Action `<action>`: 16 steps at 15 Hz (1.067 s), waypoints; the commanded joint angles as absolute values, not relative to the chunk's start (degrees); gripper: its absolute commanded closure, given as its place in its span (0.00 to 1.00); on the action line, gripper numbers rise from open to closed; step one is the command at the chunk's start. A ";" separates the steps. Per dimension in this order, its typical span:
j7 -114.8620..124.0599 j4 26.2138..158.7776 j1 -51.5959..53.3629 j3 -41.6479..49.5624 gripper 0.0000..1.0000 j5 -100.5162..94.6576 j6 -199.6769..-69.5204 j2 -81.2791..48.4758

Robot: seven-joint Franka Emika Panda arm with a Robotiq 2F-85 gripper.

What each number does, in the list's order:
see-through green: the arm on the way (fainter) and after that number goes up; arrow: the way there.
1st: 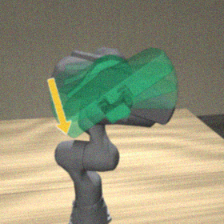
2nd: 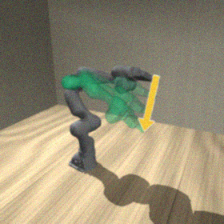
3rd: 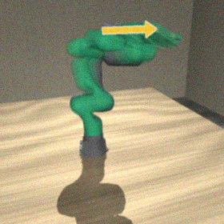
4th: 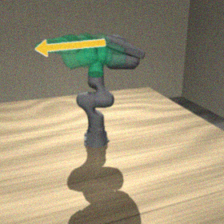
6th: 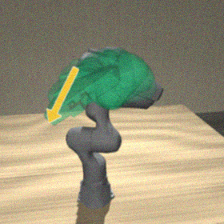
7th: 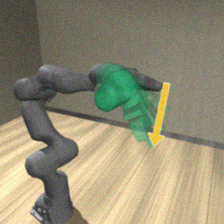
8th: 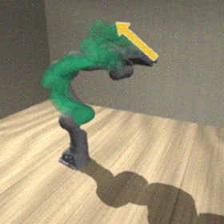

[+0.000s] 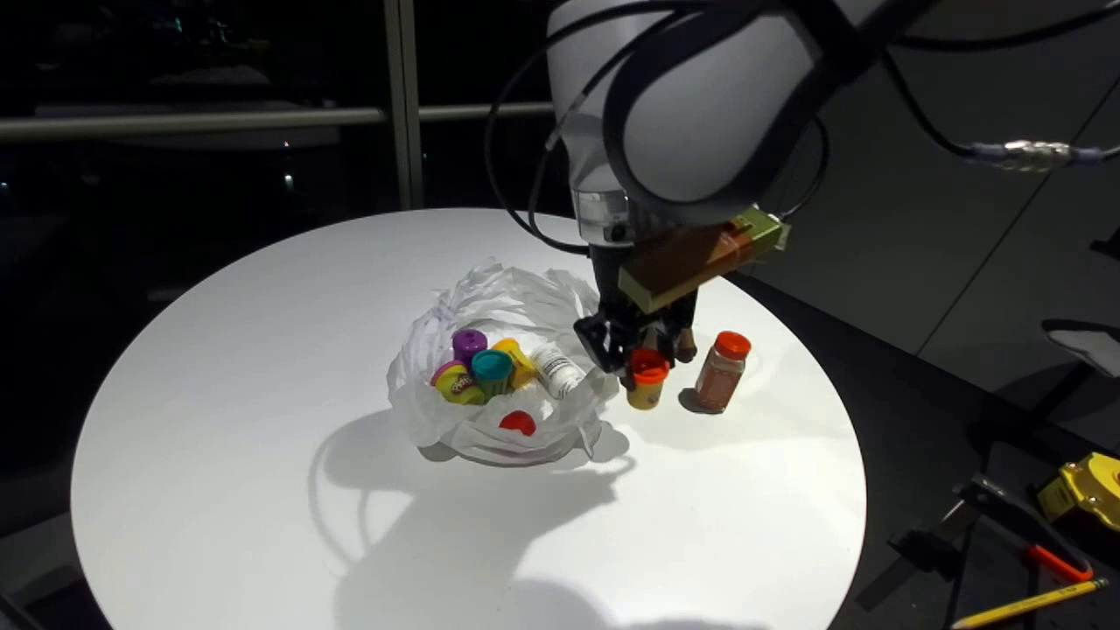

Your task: Remove the contents from the plastic.

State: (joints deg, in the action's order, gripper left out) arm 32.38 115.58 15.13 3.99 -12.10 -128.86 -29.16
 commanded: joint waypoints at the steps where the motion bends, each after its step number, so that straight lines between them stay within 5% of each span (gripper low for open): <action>1: 38.18 130.00 18.05 4.26 0.72 -17.52 -138.45 -21.84; 8: 47.87 148.36 23.47 7.77 0.72 -23.30 -166.14 -22.37; 9: 49.07 150.03 25.30 9.59 0.33 -23.91 -169.36 -22.05; 10: 50.29 151.40 27.36 11.89 0.21 -24.34 -172.15 -21.19; 13: 56.86 154.00 34.68 19.56 0.01 -28.55 -179.27 -20.59; 16: 59.88 155.36 43.58 26.20 0.00 -28.79 -181.29 -19.00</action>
